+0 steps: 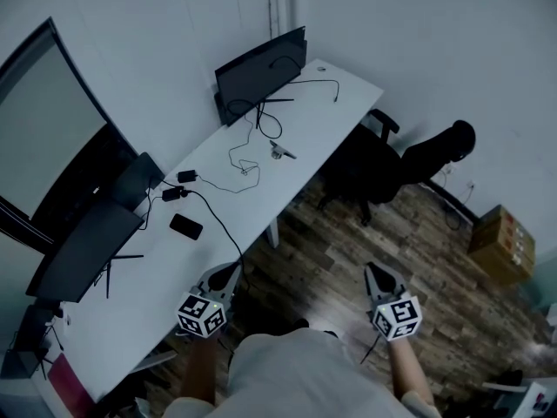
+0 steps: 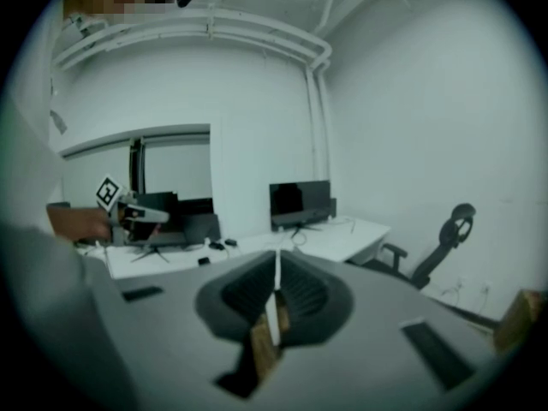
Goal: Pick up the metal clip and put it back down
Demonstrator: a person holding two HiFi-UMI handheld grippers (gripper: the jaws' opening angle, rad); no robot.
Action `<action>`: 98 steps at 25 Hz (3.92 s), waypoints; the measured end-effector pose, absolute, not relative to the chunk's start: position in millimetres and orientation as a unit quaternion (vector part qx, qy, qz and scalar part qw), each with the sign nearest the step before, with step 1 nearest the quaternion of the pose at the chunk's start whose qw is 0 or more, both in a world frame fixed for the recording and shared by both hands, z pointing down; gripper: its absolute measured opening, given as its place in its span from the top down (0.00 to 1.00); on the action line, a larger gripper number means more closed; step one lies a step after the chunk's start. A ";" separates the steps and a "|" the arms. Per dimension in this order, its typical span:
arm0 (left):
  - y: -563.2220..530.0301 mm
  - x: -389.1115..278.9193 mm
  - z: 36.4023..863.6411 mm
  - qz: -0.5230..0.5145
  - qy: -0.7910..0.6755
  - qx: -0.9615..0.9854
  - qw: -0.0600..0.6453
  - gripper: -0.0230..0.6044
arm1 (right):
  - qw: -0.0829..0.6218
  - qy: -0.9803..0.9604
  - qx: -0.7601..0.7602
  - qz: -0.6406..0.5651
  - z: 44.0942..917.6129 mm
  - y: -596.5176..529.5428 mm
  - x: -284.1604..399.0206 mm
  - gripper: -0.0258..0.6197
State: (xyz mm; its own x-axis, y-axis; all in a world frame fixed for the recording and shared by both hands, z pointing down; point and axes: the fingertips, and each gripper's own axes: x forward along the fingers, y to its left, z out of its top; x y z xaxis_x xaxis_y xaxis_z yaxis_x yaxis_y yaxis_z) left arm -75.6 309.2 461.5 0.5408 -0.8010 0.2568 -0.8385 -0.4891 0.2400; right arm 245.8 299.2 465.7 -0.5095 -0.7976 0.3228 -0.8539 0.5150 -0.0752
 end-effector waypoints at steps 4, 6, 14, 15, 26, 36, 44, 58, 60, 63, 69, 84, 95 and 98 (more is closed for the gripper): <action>303.4 -73.0 464.0 0.057 -0.478 0.859 0.174 0.91 | 0.125 -0.861 0.478 0.117 466.0 289.9 247.8 0.91; 296.3 -72.9 464.3 0.057 -0.477 0.860 0.175 0.91 | 0.129 -0.862 0.475 0.119 468.3 284.0 245.8 0.91; 243.8 -78.0 468.4 0.047 -0.460 0.868 0.180 0.91 | 0.132 -0.857 0.484 0.115 467.5 245.1 231.0 0.91; 234.8 -79.2 468.6 0.048 -0.457 0.870 0.180 0.91 | 0.132 -0.856 0.487 0.116 467.0 238.6 228.8 0.91; 130.6 -104.2 483.9 0.065 -0.420 0.885 0.188 0.91 | 0.140 -0.840 0.509 0.124 469.9 160.7 195.9 0.91; 48.2 -147.4 493.0 0.070 -0.392 0.896 0.197 0.91 | 0.159 -0.827 0.525 0.127 469.9 96.2 152.9 0.91; 15.6 -173.2 502.5 0.071 -0.382 0.898 0.205 0.91 | 0.173 -0.828 0.518 0.128 474.0 65.4 114.7 0.91; -17.6 -156.7 525.8 0.073 -0.419 0.874 0.236 0.91 | 0.184 -0.855 0.468 0.129 487.5 -0.5 112.0 0.91; -24.7 -149.0 526.9 0.072 -0.429 0.868 0.239 0.91 | 0.185 -0.861 0.456 0.132 492.1 -15.5 118.4 0.91; -40.3 -135.5 530.2 0.070 -0.444 0.859 0.244 0.91 | 0.192 -0.871 0.431 0.133 499.2 -40.7 128.3 0.91; -73.3 -105.0 544.9 0.060 -0.475 0.832 0.278 0.91 | 0.204 -0.889 0.386 0.137 512.9 -89.4 150.1 0.91; -153.7 -58.6 619.5 0.049 -0.501 0.766 0.401 0.91 | 0.226 -0.905 0.308 0.184 575.2 -172.0 178.4 0.91; -211.0 -54.5 695.1 0.009 -0.518 0.687 0.510 0.82 | 0.234 -0.914 0.256 0.211 617.9 -207.9 175.1 0.91; -226.1 -53.6 714.0 -0.016 -0.517 0.662 0.542 0.80 | 0.238 -0.914 0.245 0.221 627.6 -212.2 170.7 0.91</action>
